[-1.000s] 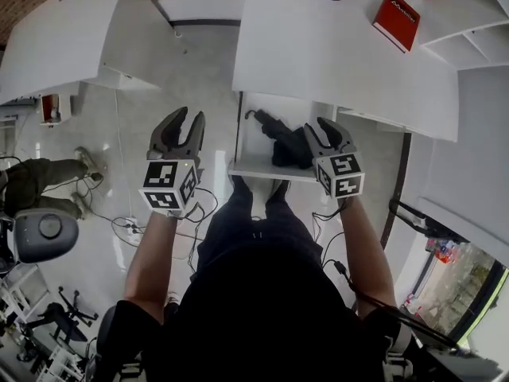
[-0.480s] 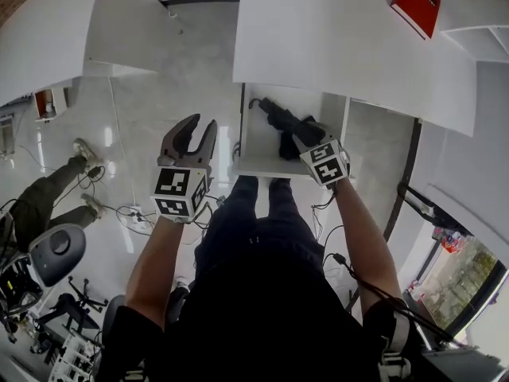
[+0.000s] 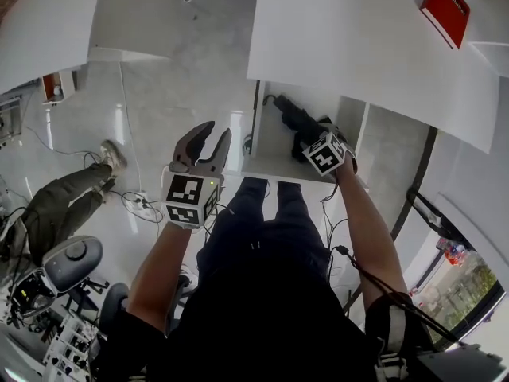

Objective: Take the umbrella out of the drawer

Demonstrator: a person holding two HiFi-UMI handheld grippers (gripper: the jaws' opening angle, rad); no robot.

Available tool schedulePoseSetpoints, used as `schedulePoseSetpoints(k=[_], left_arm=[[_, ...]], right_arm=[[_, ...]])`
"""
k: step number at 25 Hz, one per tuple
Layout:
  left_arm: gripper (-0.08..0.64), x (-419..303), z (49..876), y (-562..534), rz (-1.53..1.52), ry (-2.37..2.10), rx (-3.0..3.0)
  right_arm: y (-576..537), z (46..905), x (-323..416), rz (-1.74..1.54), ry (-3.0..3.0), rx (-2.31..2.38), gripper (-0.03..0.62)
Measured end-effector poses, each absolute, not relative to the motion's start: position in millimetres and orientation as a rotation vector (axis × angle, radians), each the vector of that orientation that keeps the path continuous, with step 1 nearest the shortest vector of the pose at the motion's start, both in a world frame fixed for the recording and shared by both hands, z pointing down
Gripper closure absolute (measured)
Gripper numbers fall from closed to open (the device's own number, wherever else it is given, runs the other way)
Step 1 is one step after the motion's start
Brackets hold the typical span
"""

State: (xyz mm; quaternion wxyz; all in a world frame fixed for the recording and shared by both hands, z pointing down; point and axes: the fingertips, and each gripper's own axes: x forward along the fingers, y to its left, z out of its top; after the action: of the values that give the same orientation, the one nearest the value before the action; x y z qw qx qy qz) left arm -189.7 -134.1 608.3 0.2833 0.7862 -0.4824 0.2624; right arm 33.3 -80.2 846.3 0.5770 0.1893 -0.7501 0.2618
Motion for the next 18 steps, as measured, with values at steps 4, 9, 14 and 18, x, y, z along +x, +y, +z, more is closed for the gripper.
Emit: schedulePoseSetpoints(k=[4, 9, 14, 18], left_arm=[[0.43, -196.8, 608.3, -127.0, 0.713, -1.304, 2.081], [0.43, -204.8, 605.8, -124.3, 0.732, -1.339, 2.059], [0.43, -208.6, 598.4, -117.8, 0.724, -1.36, 2.043], [0.43, -216.5, 600.3, -111.0, 0.725, -1.381, 2.008]], right_arm=[[-78.3, 862.9, 36.5, 0.627, -1.719, 0.422, 0.278], [-67.4, 888.4, 41.0, 0.613, -1.68, 0.366, 0.243], [-67.5, 890.6, 46.6, 0.594, -1.667, 0.356, 0.278], [-65.7, 888.8, 44.1, 0.597, -1.639, 0.353, 0.321]])
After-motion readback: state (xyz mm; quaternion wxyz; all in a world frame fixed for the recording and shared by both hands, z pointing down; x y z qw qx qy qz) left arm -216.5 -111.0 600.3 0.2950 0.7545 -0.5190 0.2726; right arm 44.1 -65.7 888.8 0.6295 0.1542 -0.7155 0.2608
